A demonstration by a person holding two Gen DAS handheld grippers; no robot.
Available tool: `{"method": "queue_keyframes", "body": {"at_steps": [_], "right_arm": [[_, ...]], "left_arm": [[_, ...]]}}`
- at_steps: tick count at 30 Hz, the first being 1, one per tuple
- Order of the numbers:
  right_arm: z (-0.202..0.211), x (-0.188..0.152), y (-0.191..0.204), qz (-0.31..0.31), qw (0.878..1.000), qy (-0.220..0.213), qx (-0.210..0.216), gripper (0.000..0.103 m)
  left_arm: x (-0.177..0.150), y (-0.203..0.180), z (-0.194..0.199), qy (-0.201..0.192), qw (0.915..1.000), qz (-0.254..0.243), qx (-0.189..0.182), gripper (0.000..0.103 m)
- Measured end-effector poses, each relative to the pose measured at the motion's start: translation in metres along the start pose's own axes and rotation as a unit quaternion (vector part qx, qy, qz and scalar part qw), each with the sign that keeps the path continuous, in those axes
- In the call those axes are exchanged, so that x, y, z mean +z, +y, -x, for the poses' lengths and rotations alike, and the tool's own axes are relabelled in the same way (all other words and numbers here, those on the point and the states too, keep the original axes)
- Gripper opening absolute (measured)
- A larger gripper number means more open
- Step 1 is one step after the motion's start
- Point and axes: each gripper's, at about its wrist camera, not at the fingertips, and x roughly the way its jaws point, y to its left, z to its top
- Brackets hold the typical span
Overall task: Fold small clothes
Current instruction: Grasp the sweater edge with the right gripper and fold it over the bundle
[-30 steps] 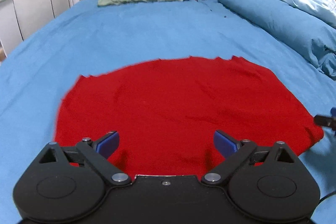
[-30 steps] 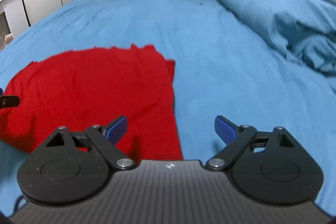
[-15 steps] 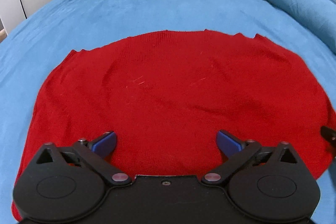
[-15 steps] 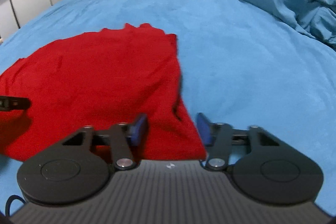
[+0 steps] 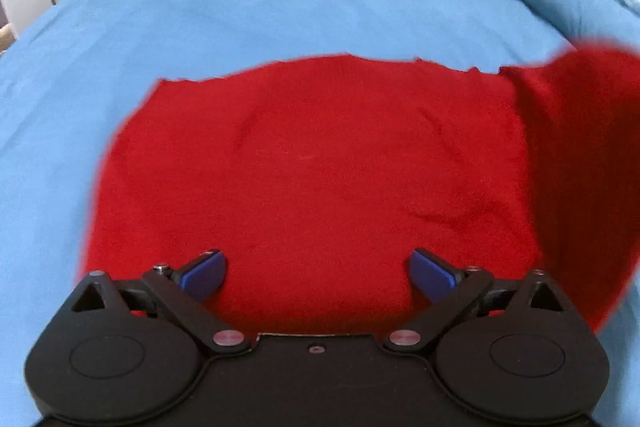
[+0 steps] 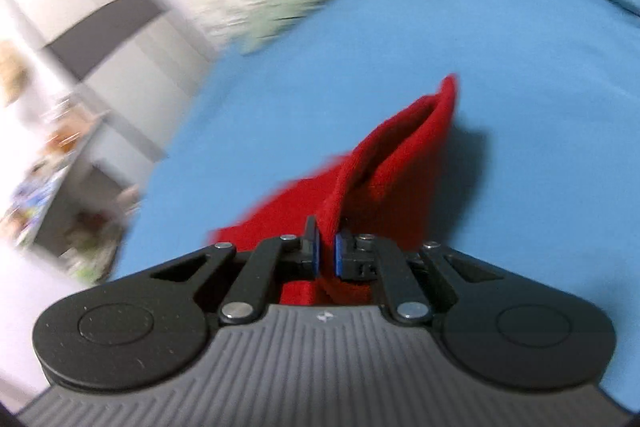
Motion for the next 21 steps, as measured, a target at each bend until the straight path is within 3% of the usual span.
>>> {"method": "queue_keyframes", "body": {"at_steps": [2, 5, 8, 11, 13, 14, 17, 18, 21], "right_arm": [[-0.02, -0.003, 0.047, 0.037, 0.997, 0.032, 0.06, 0.022], [-0.067, -0.029, 0.109, 0.113, 0.979, 0.111, 0.132, 0.022], [-0.131, -0.071, 0.146, 0.153, 0.96, 0.193, 0.133, 0.022], [-0.186, -0.114, 0.156, 0.174, 0.948, 0.253, 0.078, 0.022], [-0.198, -0.125, 0.158, 0.186, 0.948, 0.251, 0.066, 0.025], [-0.196, -0.125, 0.159, 0.184, 0.95, 0.243, 0.072, 0.032], [-0.192, -0.117, 0.157, 0.177, 0.946, 0.251, 0.099, 0.071], [-0.186, -0.113, 0.159, 0.182, 0.947, 0.244, 0.097, 0.076], [-0.155, -0.097, 0.156, 0.19, 0.956, 0.196, 0.108, 0.08]], "left_arm": [[-0.013, 0.028, 0.021, -0.007, 1.0, 0.004, 0.003, 0.101], [-0.043, 0.072, 0.048, -0.022, 0.9996, 0.017, 0.01, 0.101], [-0.077, 0.108, 0.059, -0.018, 0.9991, 0.036, 0.011, 0.101], [-0.105, 0.128, 0.059, -0.01, 0.999, 0.044, 0.008, 0.101], [-0.117, 0.135, 0.062, -0.022, 0.9986, 0.048, -0.002, 0.101], [-0.121, 0.136, 0.065, -0.032, 0.9983, 0.049, -0.008, 0.101], [-0.122, 0.137, 0.068, -0.05, 0.9967, 0.06, -0.021, 0.101], [-0.122, 0.137, 0.07, -0.059, 0.9957, 0.066, -0.027, 0.101], [-0.121, 0.138, 0.076, -0.08, 0.9925, 0.08, -0.047, 0.1]]}}
